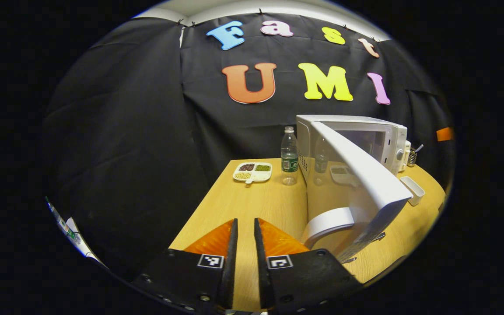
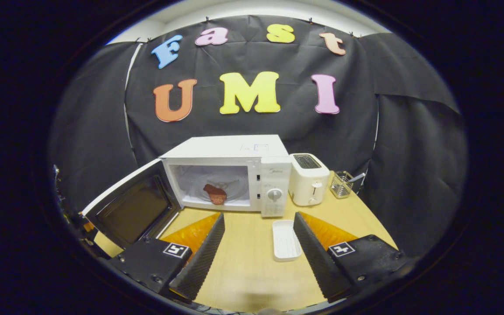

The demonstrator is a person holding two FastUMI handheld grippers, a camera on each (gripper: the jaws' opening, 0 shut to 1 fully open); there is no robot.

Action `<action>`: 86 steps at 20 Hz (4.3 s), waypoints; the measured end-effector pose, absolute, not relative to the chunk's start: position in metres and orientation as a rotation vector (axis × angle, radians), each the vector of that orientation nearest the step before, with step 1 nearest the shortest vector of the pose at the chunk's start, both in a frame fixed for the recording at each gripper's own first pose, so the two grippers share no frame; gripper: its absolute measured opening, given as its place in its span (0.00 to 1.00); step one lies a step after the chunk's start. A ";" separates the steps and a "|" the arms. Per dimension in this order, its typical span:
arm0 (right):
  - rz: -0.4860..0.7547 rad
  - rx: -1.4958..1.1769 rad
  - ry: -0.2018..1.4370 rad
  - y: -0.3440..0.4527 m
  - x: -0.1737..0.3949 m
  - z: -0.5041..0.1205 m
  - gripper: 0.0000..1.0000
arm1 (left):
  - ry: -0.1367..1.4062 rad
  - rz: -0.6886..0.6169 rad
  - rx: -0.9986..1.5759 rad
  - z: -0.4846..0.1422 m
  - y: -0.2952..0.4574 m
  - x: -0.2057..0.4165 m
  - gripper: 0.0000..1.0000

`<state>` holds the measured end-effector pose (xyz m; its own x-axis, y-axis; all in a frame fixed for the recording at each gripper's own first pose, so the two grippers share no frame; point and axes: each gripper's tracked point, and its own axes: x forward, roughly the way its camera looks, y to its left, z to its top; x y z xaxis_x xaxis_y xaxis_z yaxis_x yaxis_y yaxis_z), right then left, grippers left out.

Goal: Open the microwave oven with the left hand, put the food in, and close the microwave oven.

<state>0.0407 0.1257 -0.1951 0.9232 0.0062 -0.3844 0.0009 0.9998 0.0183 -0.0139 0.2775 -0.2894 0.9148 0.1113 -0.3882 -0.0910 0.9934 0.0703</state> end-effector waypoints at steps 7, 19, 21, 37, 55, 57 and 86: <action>-0.056 0.038 0.369 0.090 0.020 -0.179 1.00 | 0.391 -0.019 0.041 -0.297 0.236 0.000 0.00; -0.115 0.064 0.311 0.025 0.007 -0.145 1.00 | 0.403 -0.259 0.053 -0.296 0.079 0.007 0.00; -0.121 0.059 0.302 0.014 0.005 -0.140 1.00 | 0.397 -0.292 0.054 -0.295 0.056 0.012 0.00; -0.178 0.049 0.305 -0.070 0.014 -0.125 1.00 | 0.350 -0.430 0.106 -0.296 -0.070 0.095 0.00; -0.213 0.091 0.332 -0.100 0.040 -0.131 1.00 | 0.331 -0.402 0.056 -0.296 -0.121 0.198 0.00; -0.206 0.089 0.335 -0.098 0.044 -0.131 1.00 | 0.325 -0.389 0.052 -0.295 -0.123 0.208 0.00; -0.097 0.094 0.362 -0.059 0.065 -0.146 1.00 | 0.308 -0.227 -0.012 -0.268 -0.086 0.186 0.62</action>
